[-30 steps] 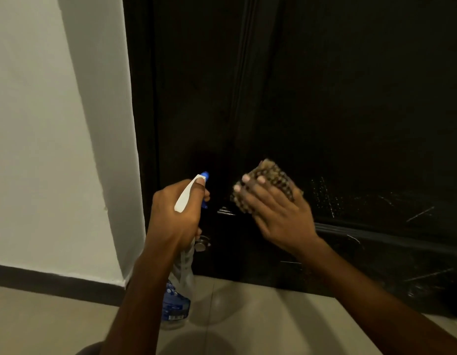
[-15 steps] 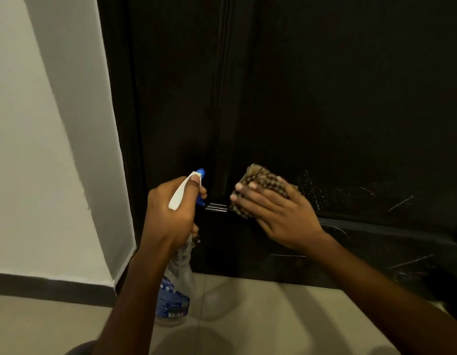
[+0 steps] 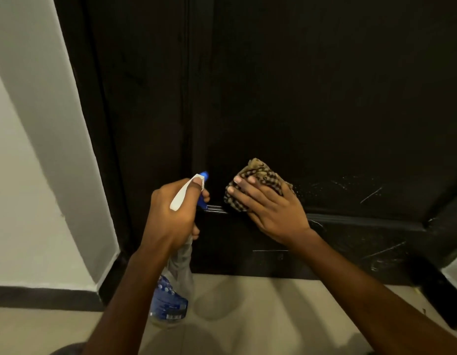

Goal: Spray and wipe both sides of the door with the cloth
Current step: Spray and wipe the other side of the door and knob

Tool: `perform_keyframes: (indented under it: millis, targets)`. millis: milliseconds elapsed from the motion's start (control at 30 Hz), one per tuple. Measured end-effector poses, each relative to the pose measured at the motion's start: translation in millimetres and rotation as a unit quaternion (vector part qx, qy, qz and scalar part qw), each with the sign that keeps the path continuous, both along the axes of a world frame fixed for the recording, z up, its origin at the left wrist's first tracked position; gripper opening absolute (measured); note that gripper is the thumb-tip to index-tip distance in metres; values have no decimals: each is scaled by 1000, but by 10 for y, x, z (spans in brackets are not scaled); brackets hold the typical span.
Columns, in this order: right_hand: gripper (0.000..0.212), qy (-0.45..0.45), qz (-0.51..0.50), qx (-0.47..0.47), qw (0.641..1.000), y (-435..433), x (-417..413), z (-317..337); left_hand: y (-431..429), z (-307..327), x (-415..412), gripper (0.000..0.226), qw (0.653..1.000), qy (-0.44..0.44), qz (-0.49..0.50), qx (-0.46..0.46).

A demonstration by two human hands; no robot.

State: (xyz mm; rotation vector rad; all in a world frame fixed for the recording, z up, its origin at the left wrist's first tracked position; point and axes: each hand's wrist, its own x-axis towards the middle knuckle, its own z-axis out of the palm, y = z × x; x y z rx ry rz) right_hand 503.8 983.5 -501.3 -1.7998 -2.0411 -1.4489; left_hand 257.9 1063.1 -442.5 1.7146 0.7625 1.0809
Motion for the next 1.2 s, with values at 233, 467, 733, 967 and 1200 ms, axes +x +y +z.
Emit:
perform_keyframes:
  millis: [233, 467, 733, 967, 1200]
  targets:
    - [68, 255, 18, 131, 958, -172, -5, 404, -191, 58, 212, 36, 998, 29, -44, -25]
    - [60, 451, 106, 314, 828, -604, 110, 275, -475, 154, 599, 36, 993, 63, -95, 25]
    - [55, 539, 75, 454, 706, -1098, 484, 105, -881, 127, 1214, 41, 980, 103, -169, 22]
    - [56, 557, 77, 504, 656, -1186, 791, 160, -1044, 125, 1505, 44, 978, 129, -160, 21]
    - [64, 536, -71, 488, 685, -586, 498, 413, -1066, 147, 1150, 38, 988, 84, -130, 13]
